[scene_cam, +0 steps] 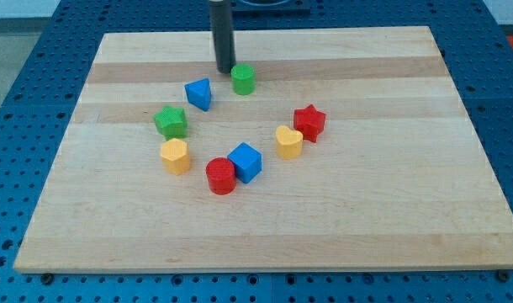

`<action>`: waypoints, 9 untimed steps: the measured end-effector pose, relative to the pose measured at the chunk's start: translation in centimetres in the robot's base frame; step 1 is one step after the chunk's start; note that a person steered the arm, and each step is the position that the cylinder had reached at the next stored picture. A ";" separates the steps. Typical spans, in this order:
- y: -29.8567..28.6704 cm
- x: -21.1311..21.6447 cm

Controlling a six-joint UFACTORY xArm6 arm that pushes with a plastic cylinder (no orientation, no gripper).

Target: Nudge the blue triangle down a bit

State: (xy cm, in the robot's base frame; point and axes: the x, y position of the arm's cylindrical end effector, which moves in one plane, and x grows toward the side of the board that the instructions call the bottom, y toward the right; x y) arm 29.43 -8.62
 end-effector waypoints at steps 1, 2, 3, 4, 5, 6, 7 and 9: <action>-4.0 1.8; -7.8 3.8; -8.3 4.0; -7.5 4.0; -5.8 4.0; -5.8 4.0; -5.5 4.0; -4.1 4.0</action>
State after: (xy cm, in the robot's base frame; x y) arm 33.43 -12.69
